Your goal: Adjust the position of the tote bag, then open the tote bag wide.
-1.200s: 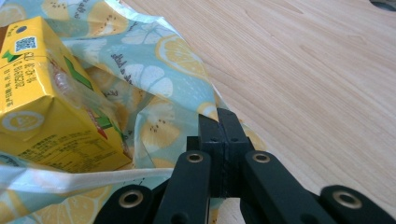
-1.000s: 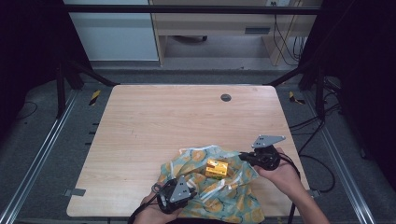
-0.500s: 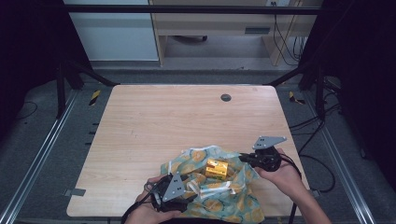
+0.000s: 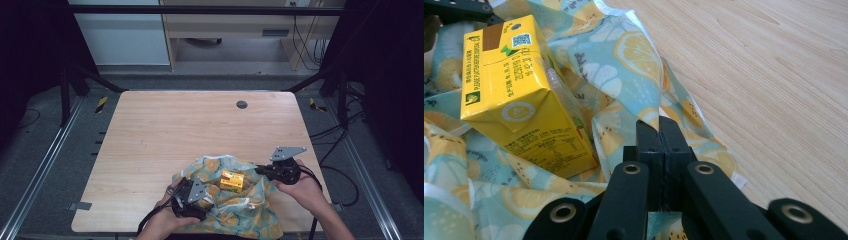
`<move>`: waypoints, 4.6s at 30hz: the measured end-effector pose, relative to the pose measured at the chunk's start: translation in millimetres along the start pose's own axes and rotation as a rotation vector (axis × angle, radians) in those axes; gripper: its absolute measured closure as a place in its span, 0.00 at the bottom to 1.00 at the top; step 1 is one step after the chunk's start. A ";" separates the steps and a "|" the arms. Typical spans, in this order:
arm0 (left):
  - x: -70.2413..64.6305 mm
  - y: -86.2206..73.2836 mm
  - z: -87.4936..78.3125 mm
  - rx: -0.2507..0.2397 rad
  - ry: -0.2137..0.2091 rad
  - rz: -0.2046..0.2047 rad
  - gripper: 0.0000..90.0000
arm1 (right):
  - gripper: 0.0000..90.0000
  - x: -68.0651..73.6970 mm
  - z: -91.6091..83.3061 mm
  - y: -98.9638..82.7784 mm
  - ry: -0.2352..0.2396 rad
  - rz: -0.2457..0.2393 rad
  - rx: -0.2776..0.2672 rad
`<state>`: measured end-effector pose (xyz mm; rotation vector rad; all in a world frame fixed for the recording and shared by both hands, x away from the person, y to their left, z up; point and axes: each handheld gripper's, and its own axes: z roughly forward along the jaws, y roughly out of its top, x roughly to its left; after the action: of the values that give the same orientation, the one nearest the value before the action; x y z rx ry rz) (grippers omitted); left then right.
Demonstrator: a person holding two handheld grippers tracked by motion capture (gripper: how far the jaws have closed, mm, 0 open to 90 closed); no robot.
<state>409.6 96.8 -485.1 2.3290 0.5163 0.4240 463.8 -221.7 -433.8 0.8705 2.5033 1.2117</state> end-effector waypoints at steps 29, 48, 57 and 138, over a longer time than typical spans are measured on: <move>-26.5 0.8 -30.9 -0.034 -0.084 0.151 0.98 | 1.00 -27.4 14.2 -1.4 -0.108 0.136 0.009; -25.8 -16.4 -20.5 0.071 -0.110 0.155 0.99 | 1.00 -53.2 33.3 -24.5 -0.156 0.210 0.083; -28.3 -20.0 -21.5 0.088 -0.138 0.160 0.99 | 1.00 -58.5 38.9 -29.9 -0.173 0.222 0.118; 53.7 9.4 6.0 0.044 0.040 -0.128 0.72 | 0.22 15.6 -7.3 -37.5 -0.163 0.162 0.053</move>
<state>461.1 112.5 -474.5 2.3170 0.6967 0.4031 432.6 -235.1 -457.3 1.1559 2.3833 1.0767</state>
